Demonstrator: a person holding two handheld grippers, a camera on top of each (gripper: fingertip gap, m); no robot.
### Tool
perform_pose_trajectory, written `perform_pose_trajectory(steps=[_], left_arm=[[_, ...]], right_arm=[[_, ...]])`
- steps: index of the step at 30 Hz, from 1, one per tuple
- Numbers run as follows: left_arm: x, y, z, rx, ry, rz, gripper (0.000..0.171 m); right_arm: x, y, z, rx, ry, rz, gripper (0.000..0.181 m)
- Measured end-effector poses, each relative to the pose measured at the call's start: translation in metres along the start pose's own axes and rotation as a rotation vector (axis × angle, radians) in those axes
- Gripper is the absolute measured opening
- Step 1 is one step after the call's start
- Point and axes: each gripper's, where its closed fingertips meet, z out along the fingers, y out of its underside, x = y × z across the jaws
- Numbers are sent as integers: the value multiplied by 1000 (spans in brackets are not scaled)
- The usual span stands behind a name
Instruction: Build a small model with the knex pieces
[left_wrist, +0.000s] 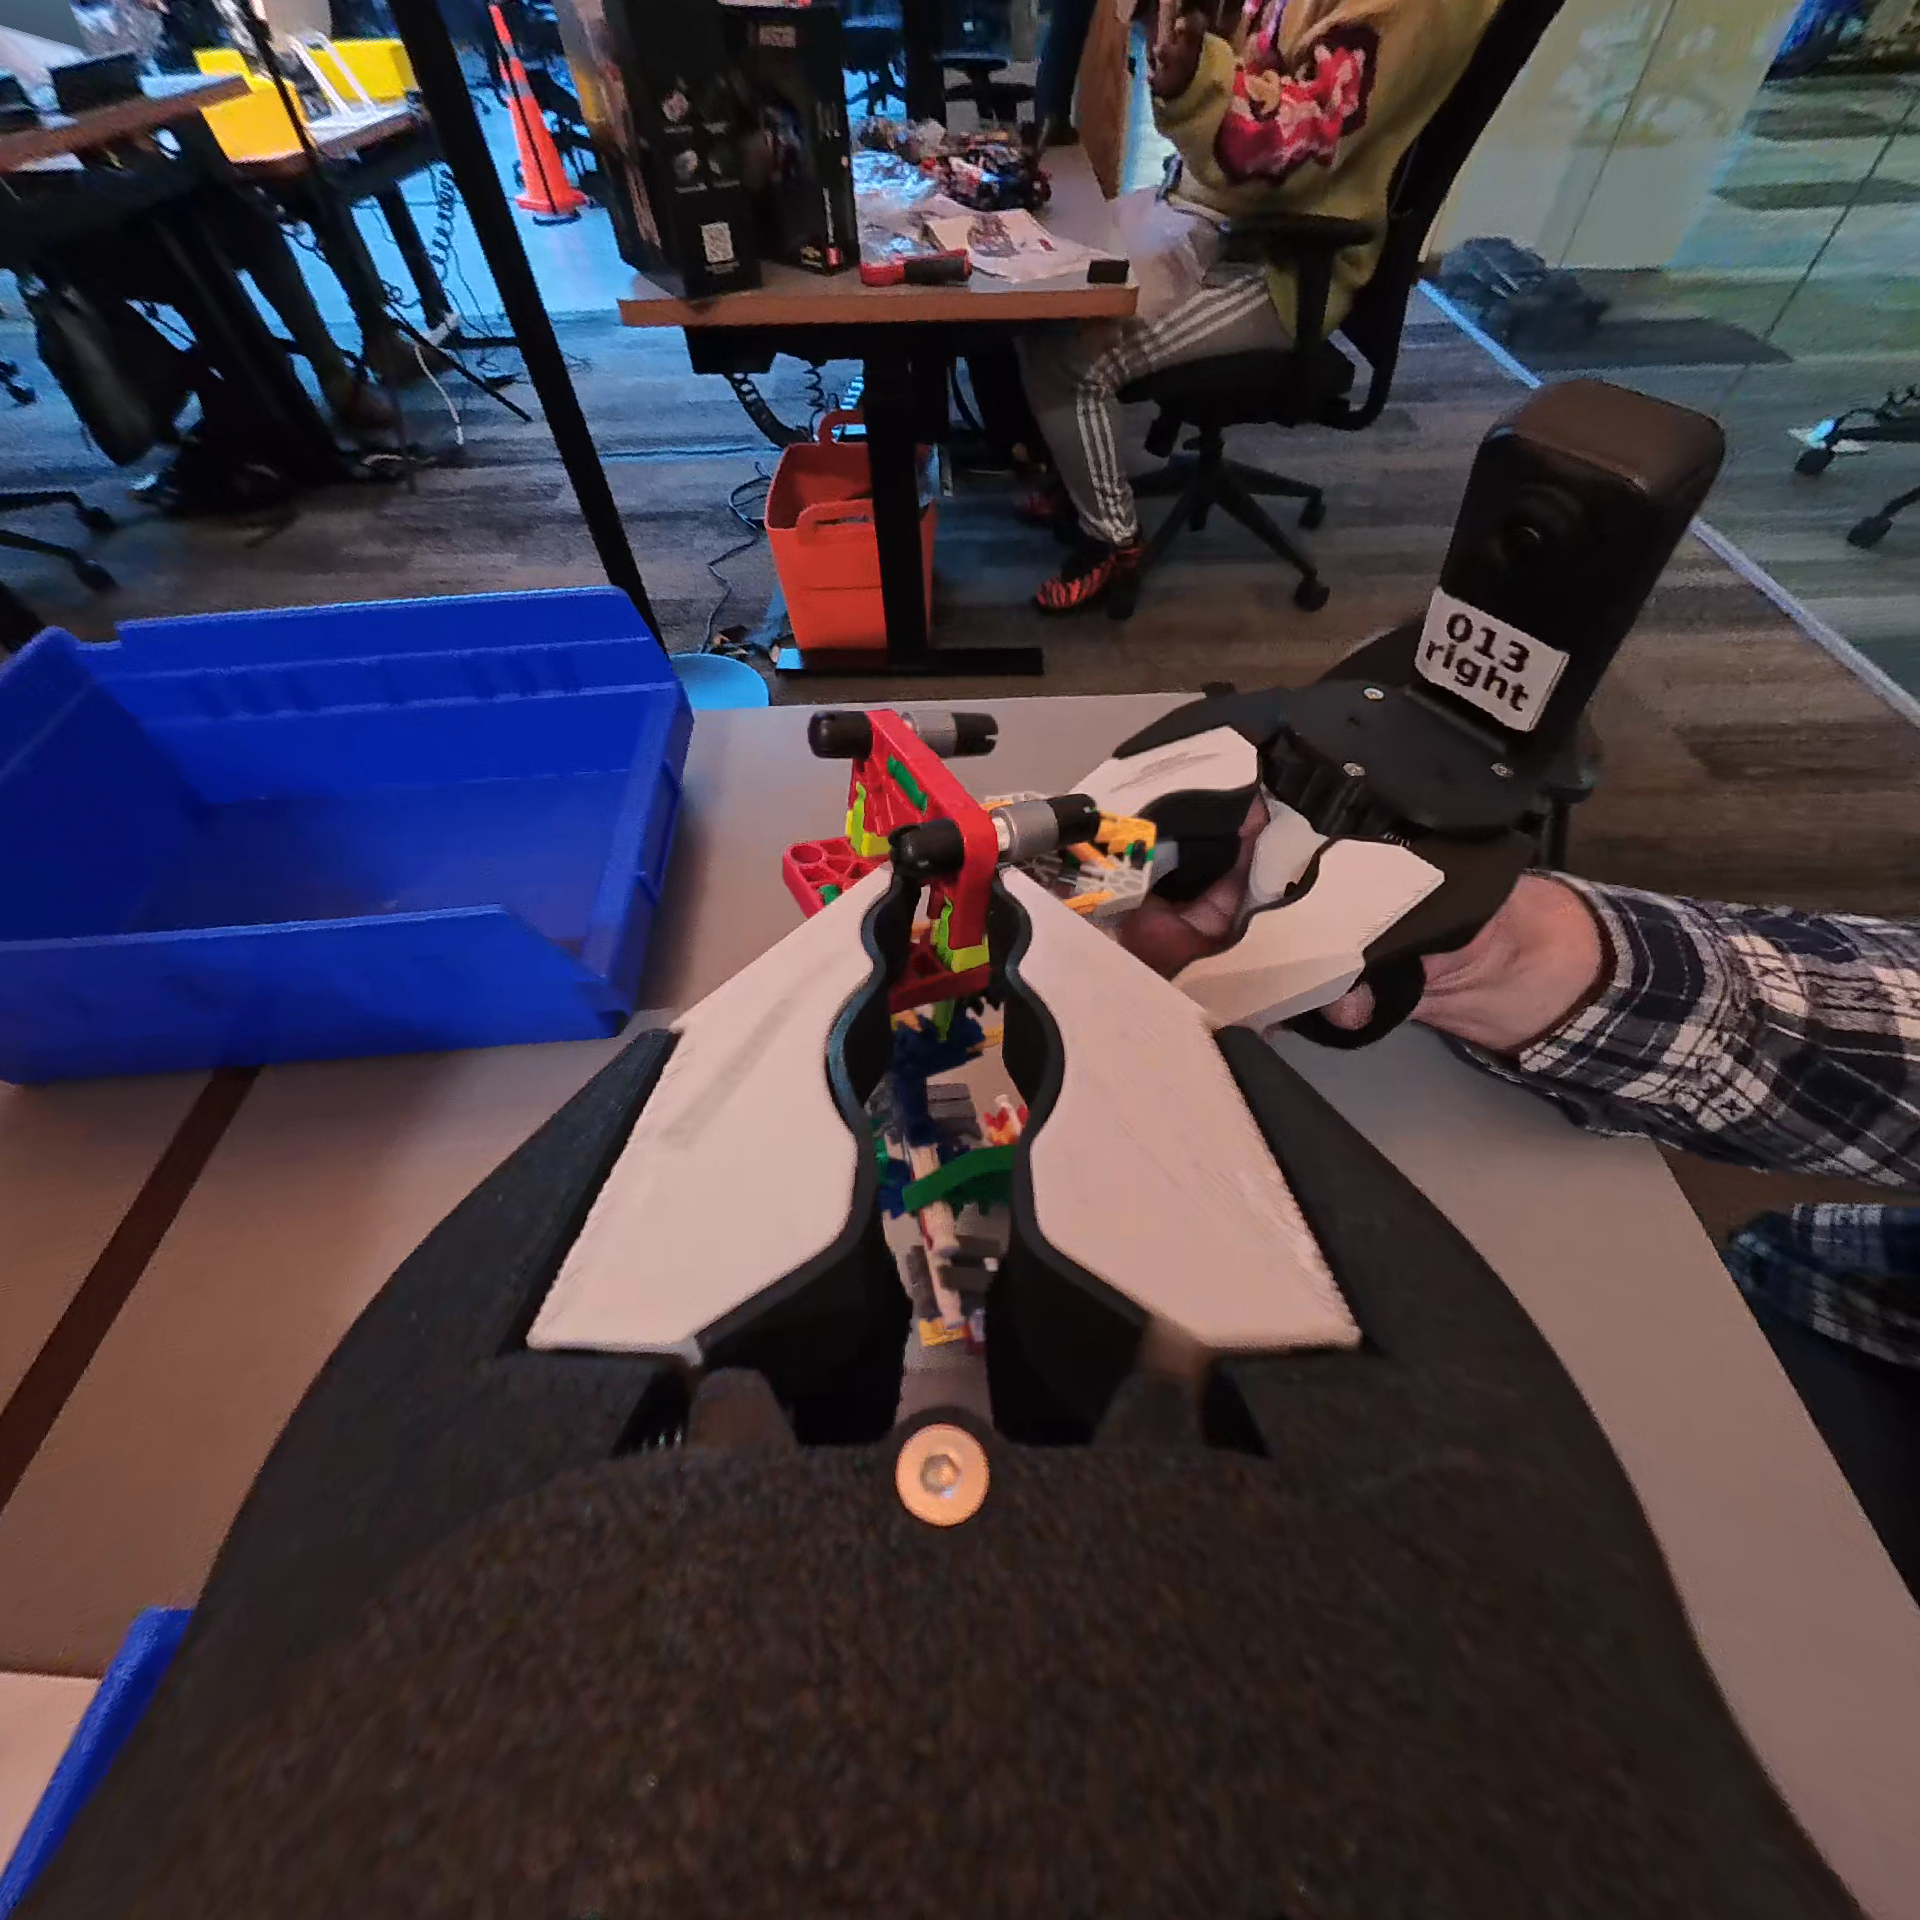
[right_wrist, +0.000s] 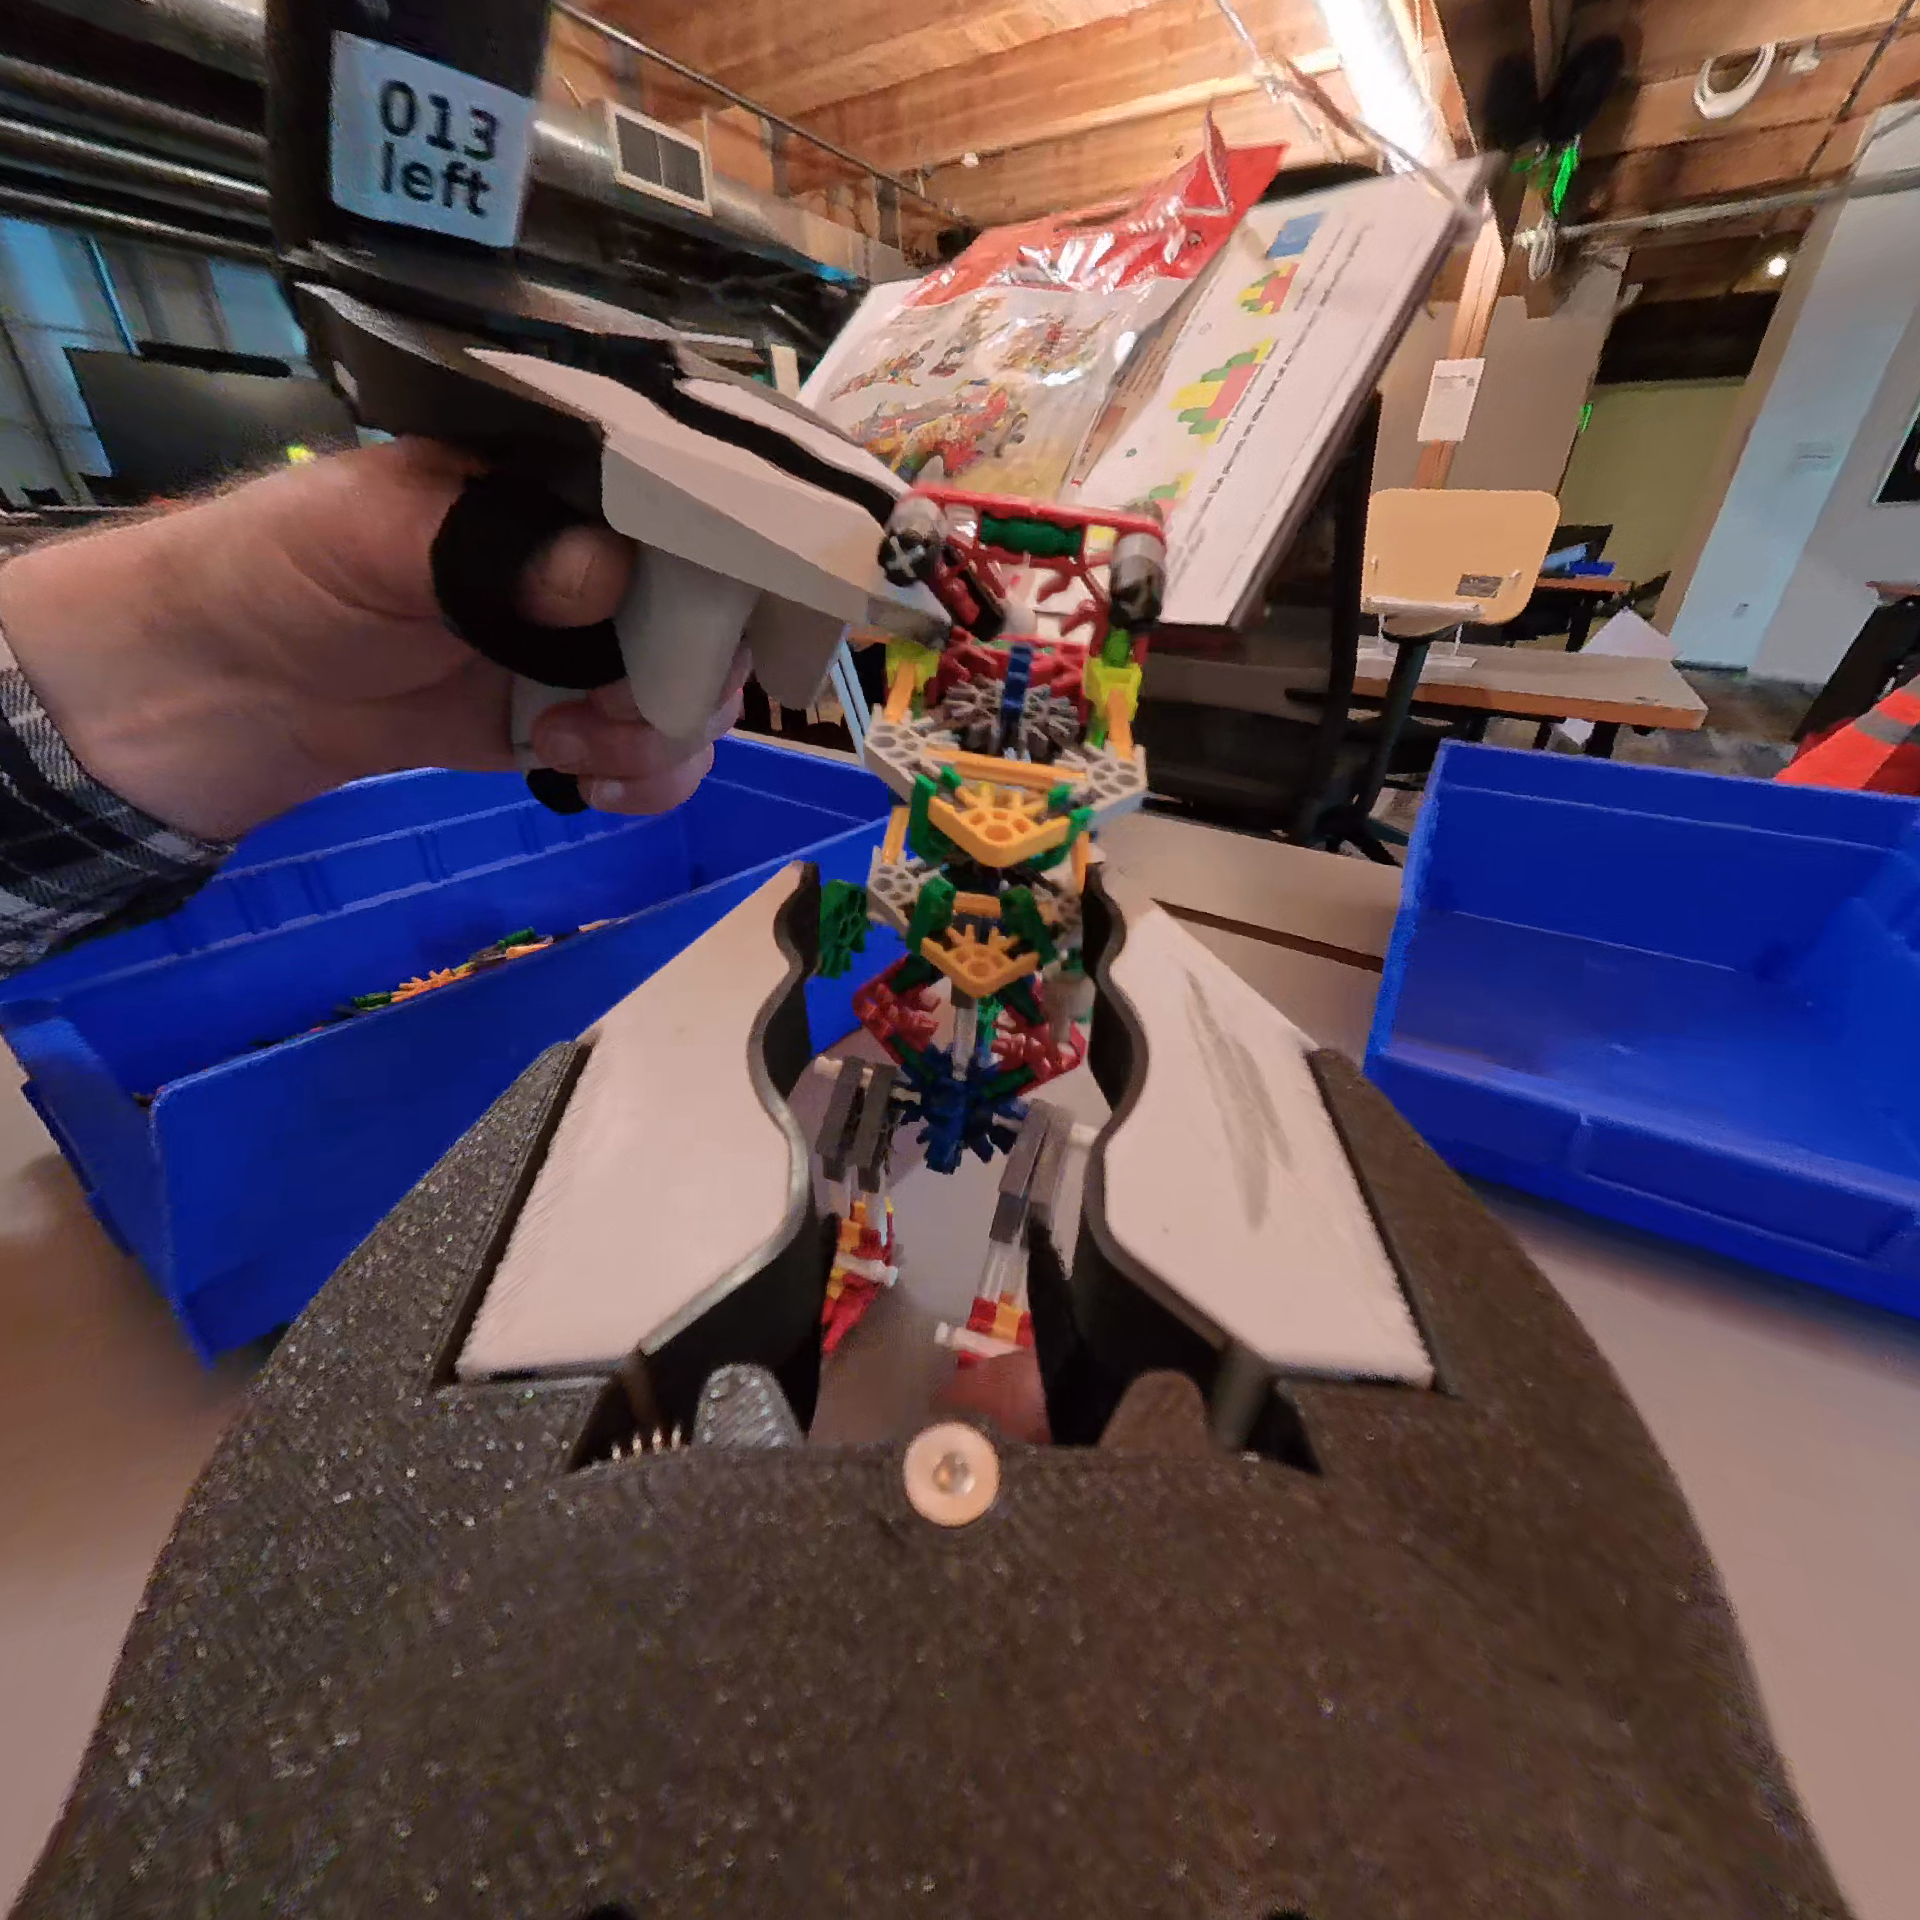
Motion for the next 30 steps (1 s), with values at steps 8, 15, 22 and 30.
perform_pose_trajectory(steps=[8,15,22,30], left_arm=[[-19,-18,-15,100,-29,-33,5],[-20,-17,-14,103,-24,-17,4],[-10,-38,-21,188,69,-35,3],[-7,-51,-22,228,144,-80,4]], right_arm=[[23,43,3,-199,57,69,41],[-11,82,11,-390,-98,11,45],[-3,79,18,-371,-110,115,37],[1,74,21,-346,-95,5,27]])
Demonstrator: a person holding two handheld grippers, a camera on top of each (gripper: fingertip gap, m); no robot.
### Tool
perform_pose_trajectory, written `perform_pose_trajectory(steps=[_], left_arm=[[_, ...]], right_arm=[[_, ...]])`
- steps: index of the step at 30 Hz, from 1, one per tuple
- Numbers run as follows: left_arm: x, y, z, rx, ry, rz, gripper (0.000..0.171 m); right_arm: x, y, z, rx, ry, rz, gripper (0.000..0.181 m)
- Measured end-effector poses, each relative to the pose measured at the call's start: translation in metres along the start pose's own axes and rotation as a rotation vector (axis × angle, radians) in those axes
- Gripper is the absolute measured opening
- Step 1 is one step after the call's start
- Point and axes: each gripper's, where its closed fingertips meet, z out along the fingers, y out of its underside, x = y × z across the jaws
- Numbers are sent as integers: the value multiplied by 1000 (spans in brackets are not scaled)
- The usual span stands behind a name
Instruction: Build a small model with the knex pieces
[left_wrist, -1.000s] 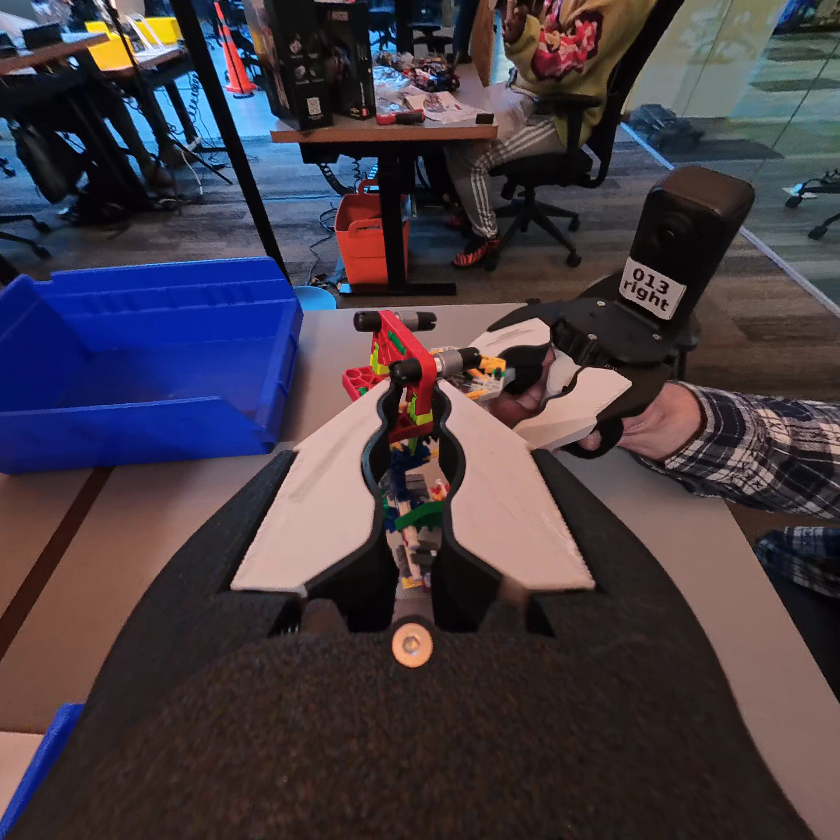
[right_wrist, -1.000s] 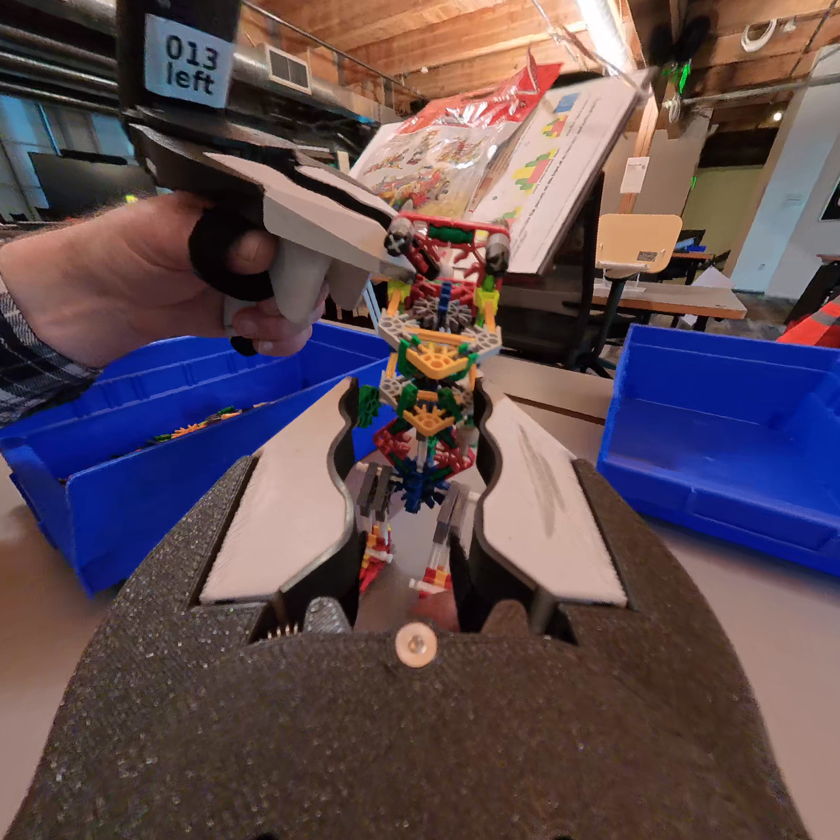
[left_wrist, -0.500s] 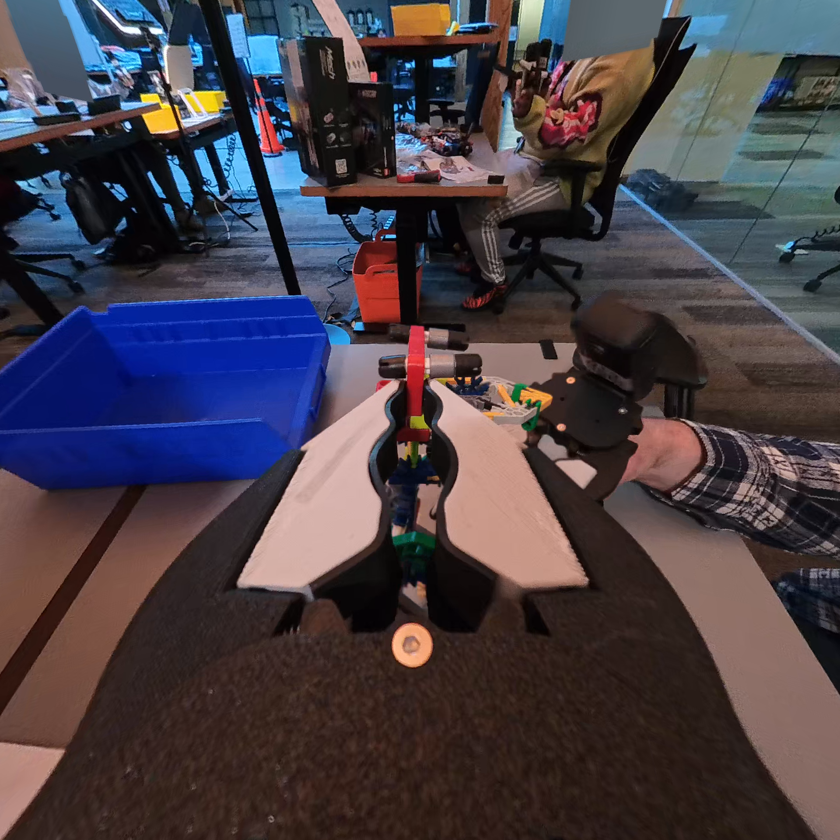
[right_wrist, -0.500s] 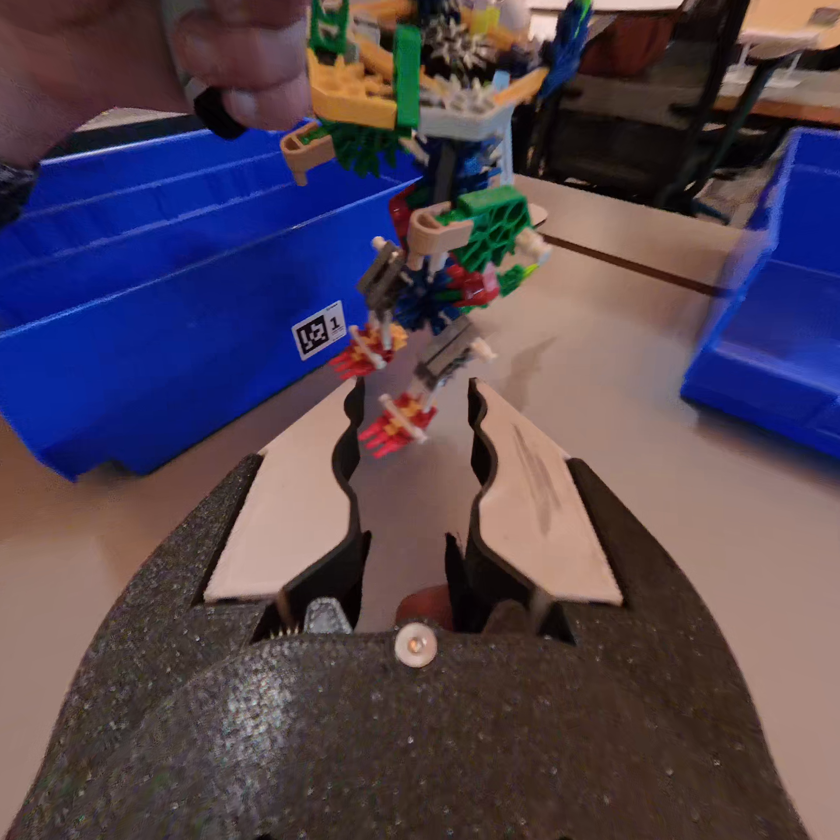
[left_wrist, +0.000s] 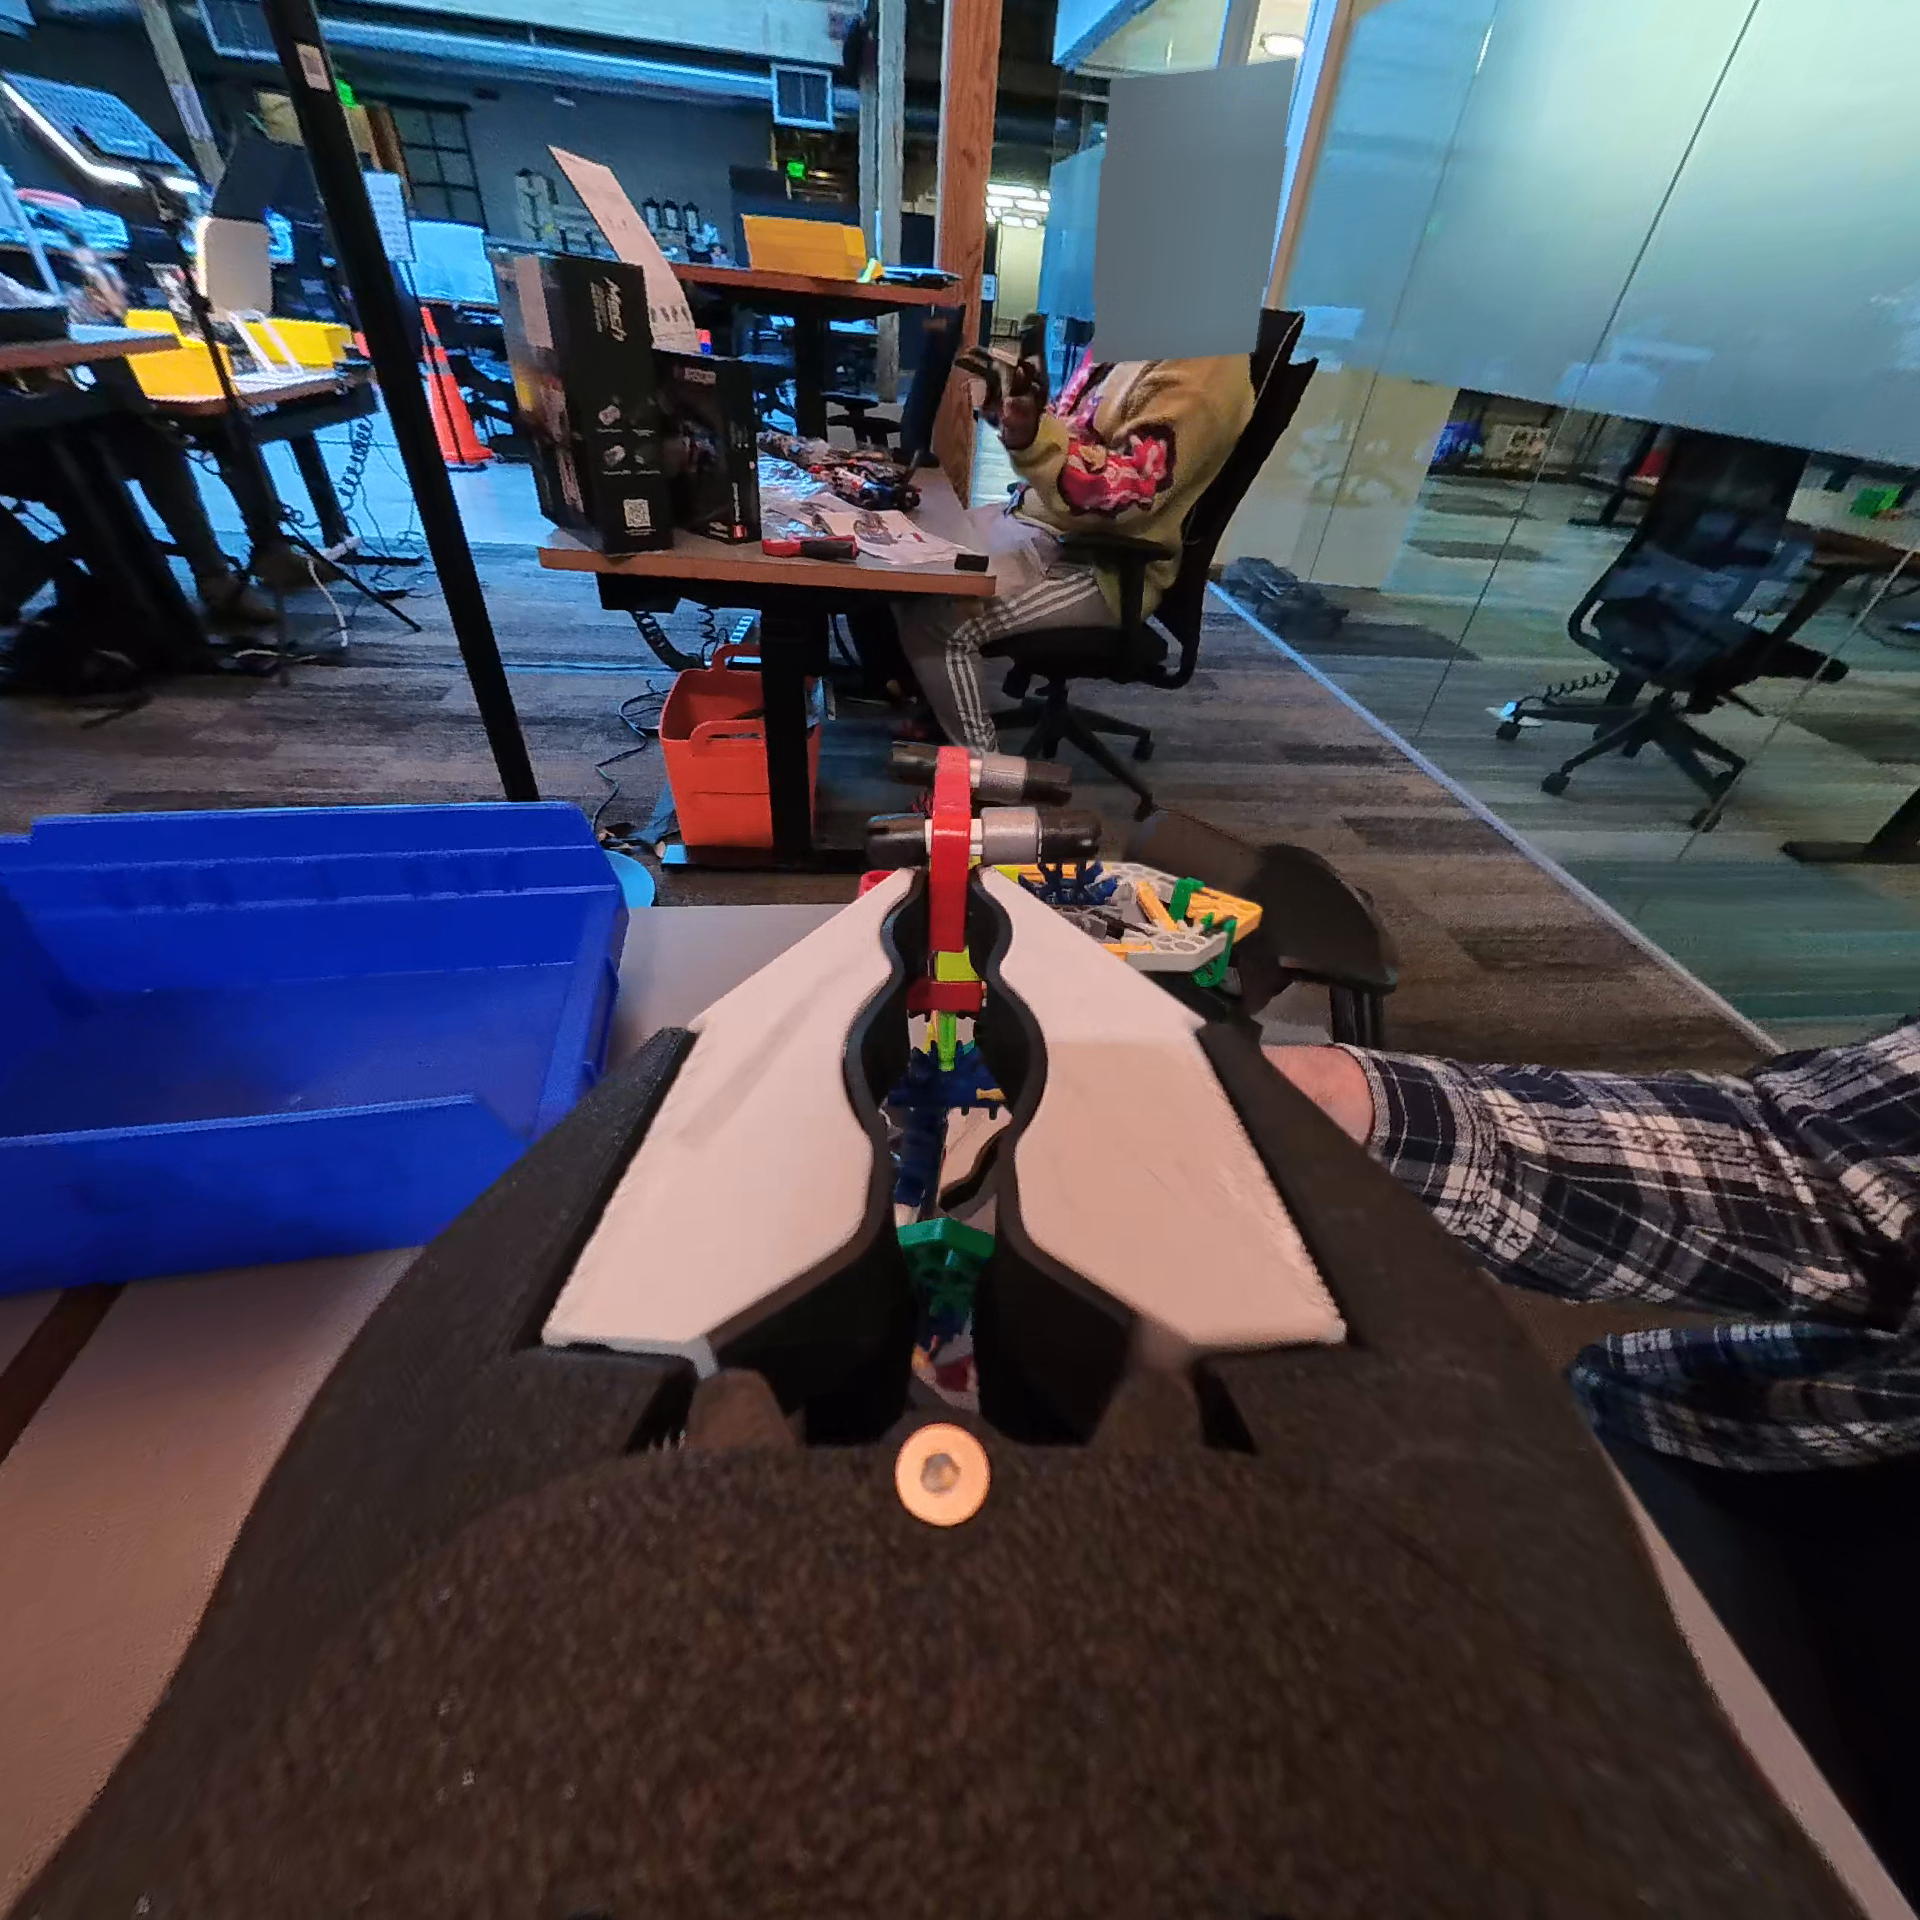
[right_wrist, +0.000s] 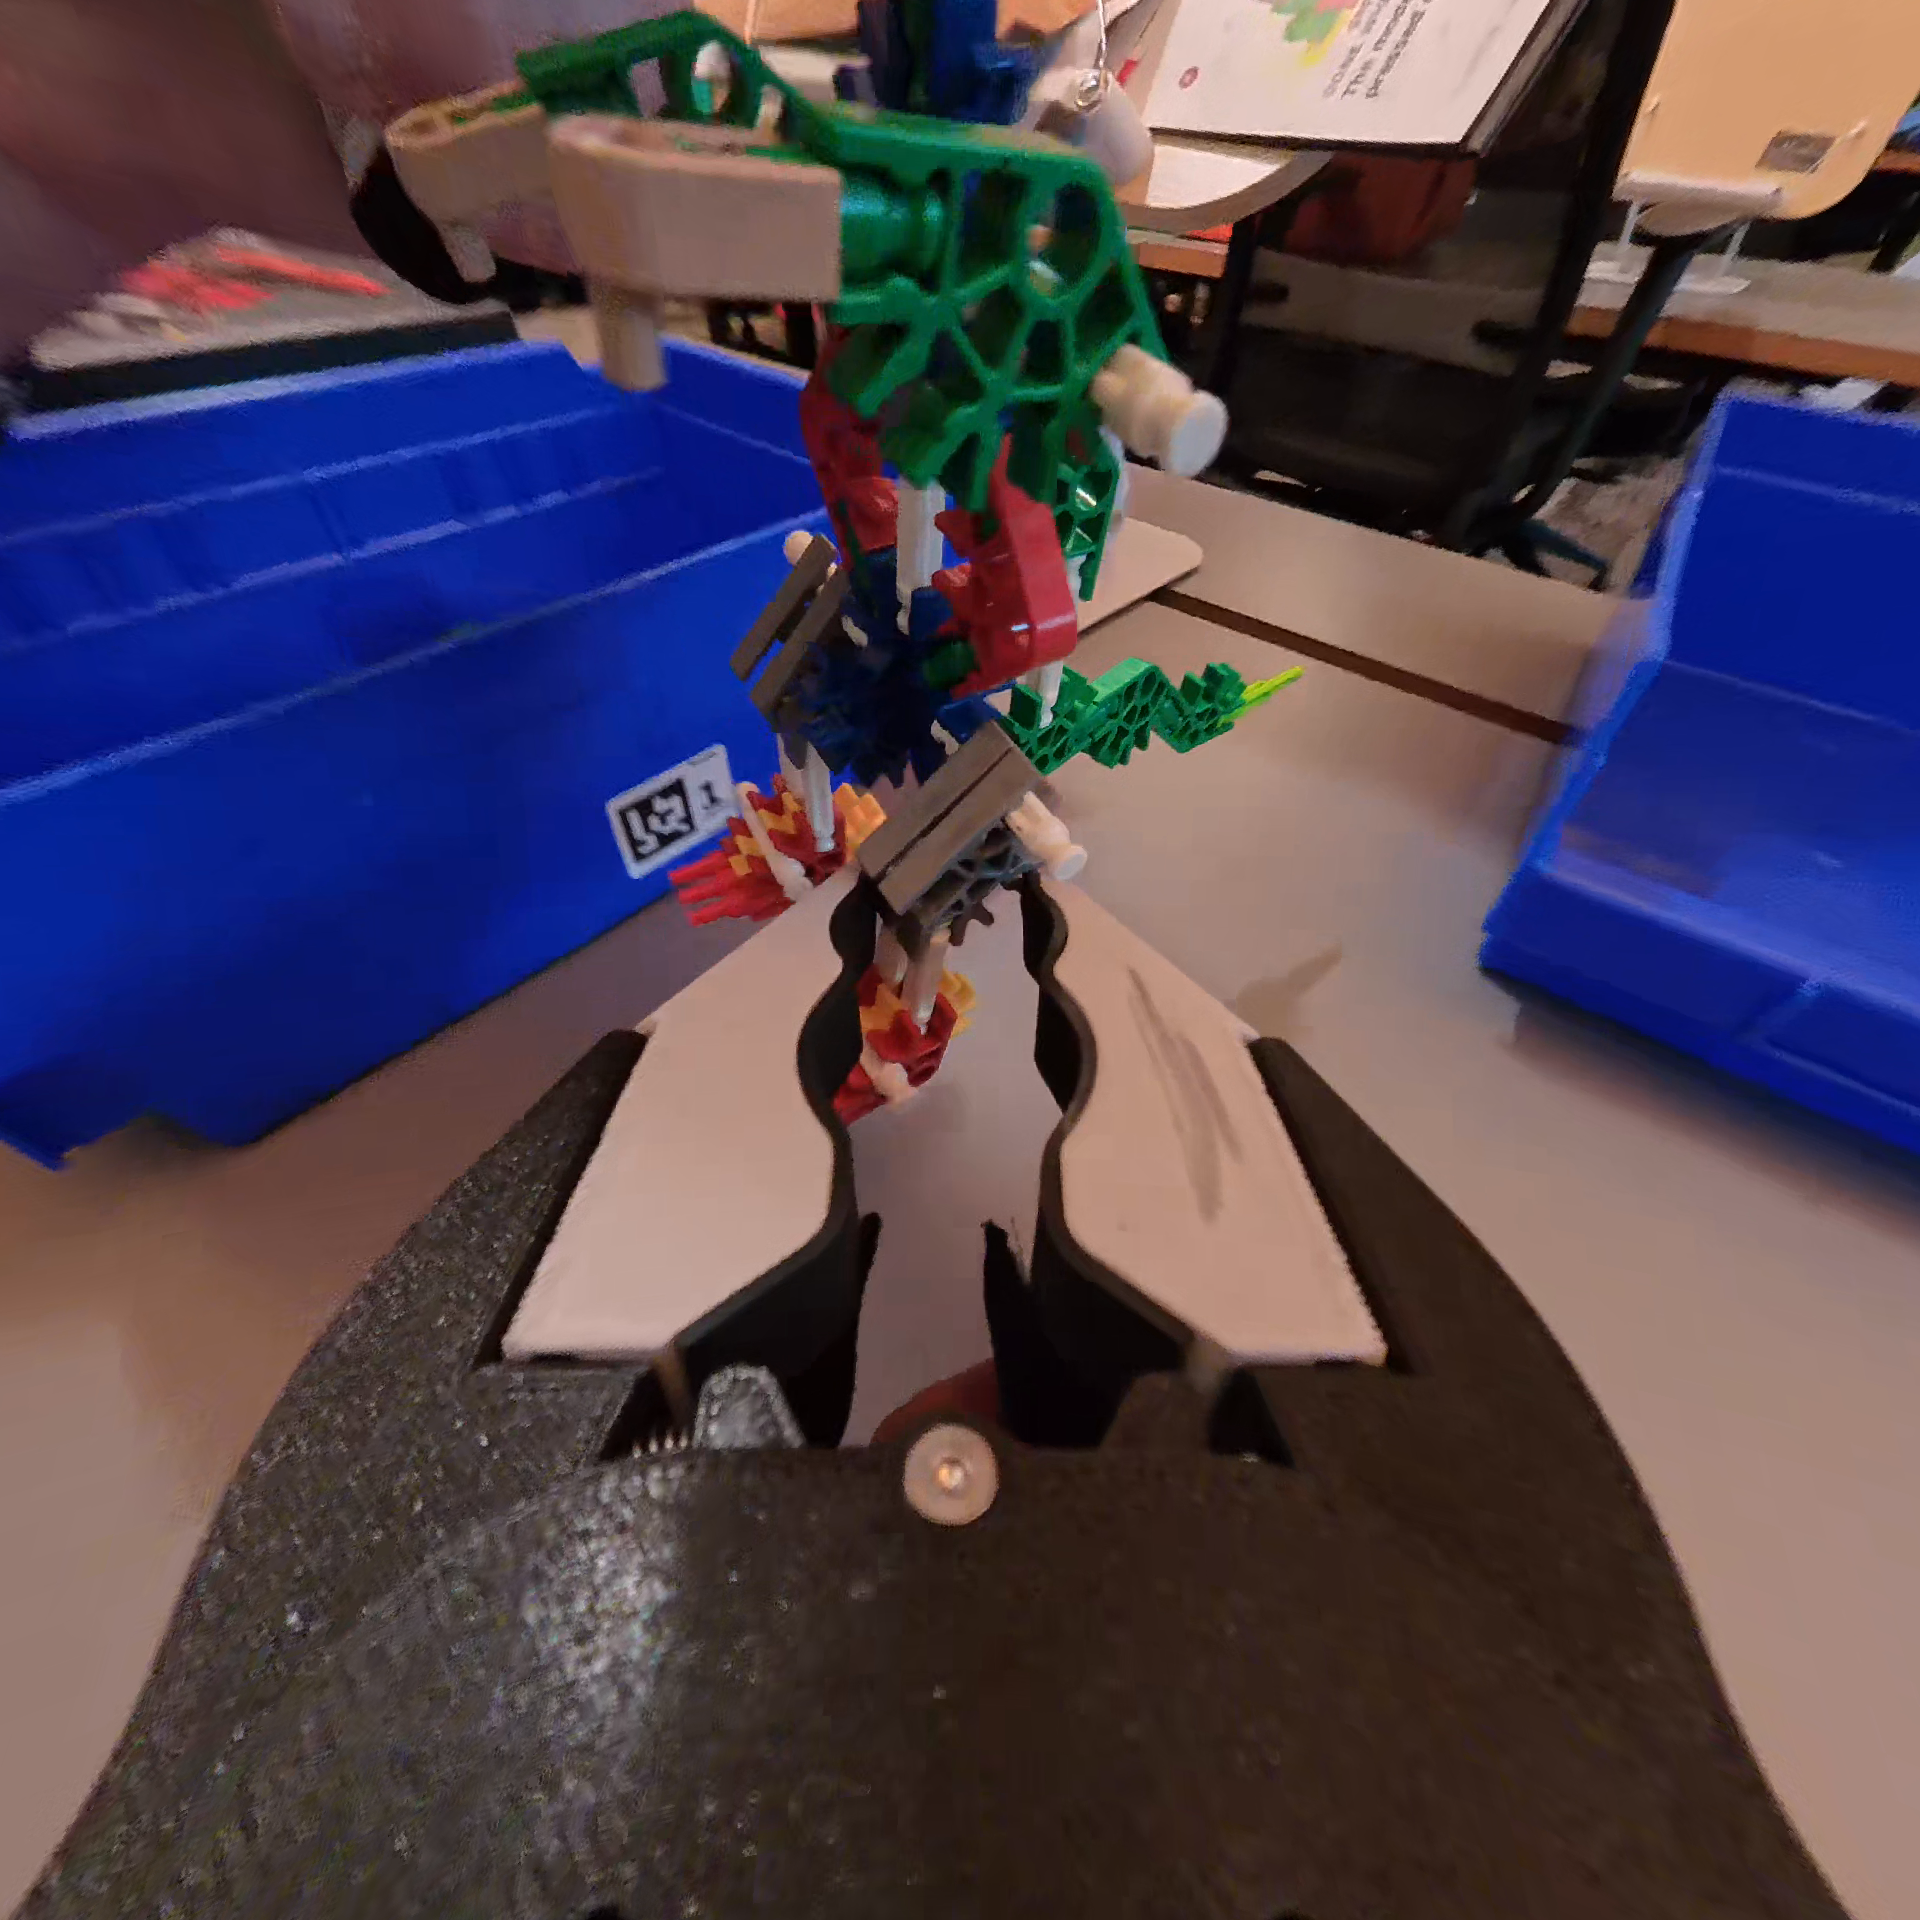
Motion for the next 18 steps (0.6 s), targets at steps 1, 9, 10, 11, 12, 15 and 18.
perform_pose_trajectory(steps=[1,9,10,11,12,15,18], left_arm=[[-2,1,0,0,1,-13,4],[-28,25,2,-30,-36,-74,4],[-31,30,2,-45,-36,-74,4],[-33,36,3,-68,-31,-79,4],[-35,44,4,-103,-35,-76,4],[-41,49,2,-108,-46,-84,4],[-40,52,-2,-145,-48,-25,5]], right_arm=[[4,2,1,-16,27,-41,27],[31,27,10,-186,155,-234,27],[32,32,11,-214,155,-233,27],[33,38,13,-249,151,-233,27],[33,46,15,-291,142,-229,27],[35,53,17,-335,145,-233,28],[34,61,17,-380,117,-194,24]])
